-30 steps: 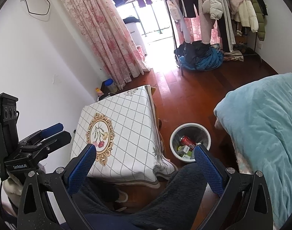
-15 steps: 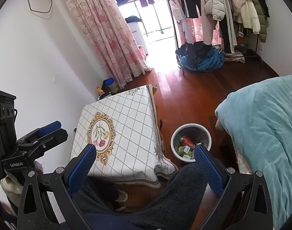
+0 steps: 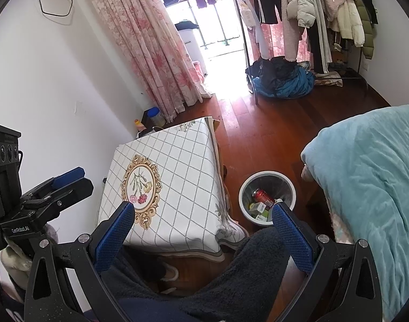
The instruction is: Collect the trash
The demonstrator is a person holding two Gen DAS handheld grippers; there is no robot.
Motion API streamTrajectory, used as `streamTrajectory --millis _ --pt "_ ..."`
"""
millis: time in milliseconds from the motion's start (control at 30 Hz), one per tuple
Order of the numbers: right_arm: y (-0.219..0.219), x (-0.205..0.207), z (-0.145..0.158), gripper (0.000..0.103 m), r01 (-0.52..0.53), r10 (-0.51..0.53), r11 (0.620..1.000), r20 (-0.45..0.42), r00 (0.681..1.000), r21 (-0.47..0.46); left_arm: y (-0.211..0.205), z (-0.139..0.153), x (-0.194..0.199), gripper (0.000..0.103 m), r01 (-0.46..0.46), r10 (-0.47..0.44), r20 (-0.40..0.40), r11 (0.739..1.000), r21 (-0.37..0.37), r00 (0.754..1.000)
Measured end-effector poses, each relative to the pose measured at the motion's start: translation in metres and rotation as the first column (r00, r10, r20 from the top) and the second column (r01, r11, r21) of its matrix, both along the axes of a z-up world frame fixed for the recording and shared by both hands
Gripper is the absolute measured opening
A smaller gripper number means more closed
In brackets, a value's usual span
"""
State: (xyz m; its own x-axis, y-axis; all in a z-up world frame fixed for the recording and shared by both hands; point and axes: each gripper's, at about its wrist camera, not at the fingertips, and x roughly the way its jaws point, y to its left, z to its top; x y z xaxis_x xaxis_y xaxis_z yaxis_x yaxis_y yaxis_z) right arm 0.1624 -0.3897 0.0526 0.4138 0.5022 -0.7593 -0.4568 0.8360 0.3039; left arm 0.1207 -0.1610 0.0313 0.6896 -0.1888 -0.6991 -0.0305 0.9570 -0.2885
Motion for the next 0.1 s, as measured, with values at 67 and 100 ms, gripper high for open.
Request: streamTrajectory --millis 67,100 --pt "0.0001 0.0005 -0.0001 0.103 -0.002 0.002 1.000 0.000 1.000 0.000 -0.0010 0.0003 0.0012 0.103 0.004 -0.004 -0.001 1.000 -0.003 1.000" --pt "-0.0003 0.0004 -0.0002 0.103 -0.001 0.001 1.000 0.001 1.000 0.000 -0.0016 0.0006 0.0020 0.103 0.005 -0.005 -0.002 1.000 -0.004 1.000"
